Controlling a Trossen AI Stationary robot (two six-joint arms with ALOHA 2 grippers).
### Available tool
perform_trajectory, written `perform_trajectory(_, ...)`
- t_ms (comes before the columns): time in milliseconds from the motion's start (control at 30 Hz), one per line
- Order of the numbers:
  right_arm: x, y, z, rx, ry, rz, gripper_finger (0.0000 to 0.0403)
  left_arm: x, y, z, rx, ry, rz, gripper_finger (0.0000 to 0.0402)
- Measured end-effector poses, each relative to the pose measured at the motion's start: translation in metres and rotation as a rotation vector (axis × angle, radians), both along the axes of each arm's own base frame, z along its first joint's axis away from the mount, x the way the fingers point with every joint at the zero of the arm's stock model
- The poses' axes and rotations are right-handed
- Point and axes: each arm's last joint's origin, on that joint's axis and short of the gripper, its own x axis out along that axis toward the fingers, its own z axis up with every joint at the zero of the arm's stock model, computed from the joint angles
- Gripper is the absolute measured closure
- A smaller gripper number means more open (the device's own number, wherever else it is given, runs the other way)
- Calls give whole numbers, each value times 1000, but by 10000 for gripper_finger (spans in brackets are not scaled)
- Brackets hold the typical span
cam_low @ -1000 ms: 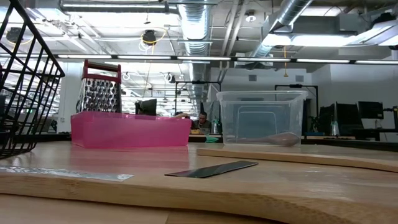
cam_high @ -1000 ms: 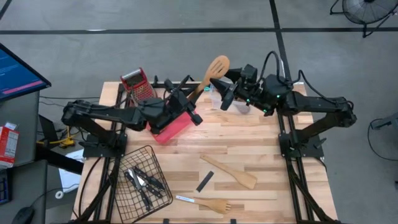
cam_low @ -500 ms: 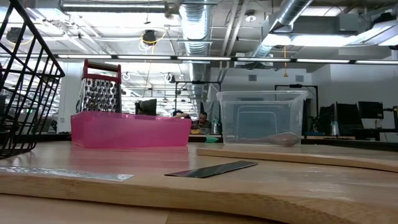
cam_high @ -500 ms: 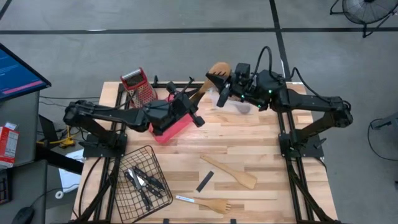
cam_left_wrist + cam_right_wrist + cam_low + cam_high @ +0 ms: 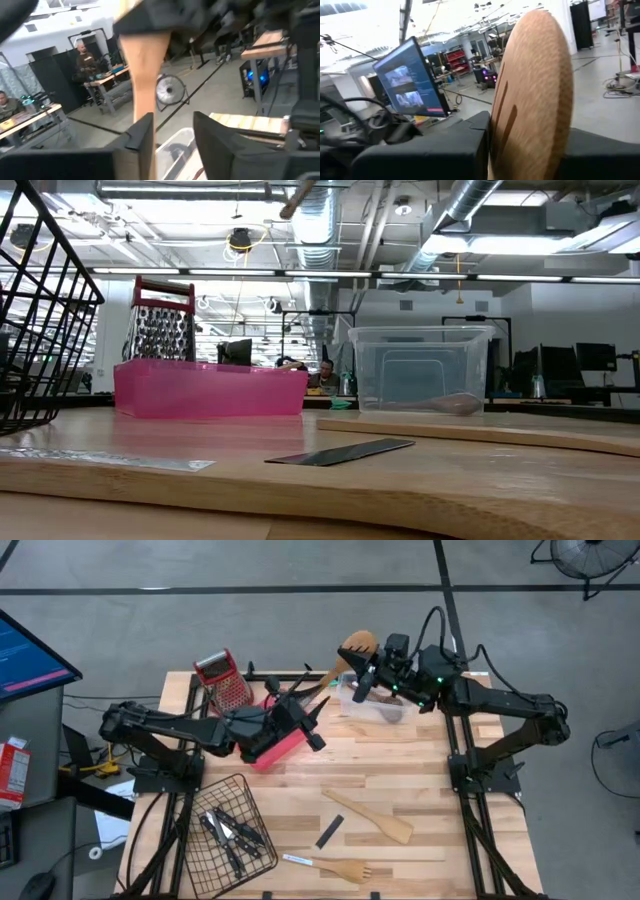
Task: Pick & Place Kitchen Items
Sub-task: Put the wooden serving spoon into the transparent bin
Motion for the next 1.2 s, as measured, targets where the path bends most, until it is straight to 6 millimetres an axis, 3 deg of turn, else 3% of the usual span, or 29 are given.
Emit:
perform_trajectory(267,-3,-11,2,-3,-12,31,376,-3,-12,-1,-1,13,43,184)
perform_trajectory(433,-10,-19,7,-11,-31,26,376,-8,-17,-1,-5,19,134,153)
perform_trajectory(667,-31,-29,16,-33,-27,2,376,-19,-19,5,-12,19,211,148)
perform_trajectory(867,-51,-45,15,-22,65,-77,376,-40,-23,22,-36,-36,179,155)
perform_trajectory(1200,-62,-84,-23,91,416,-229,376,-95,-29,59,-102,-169,70,168)
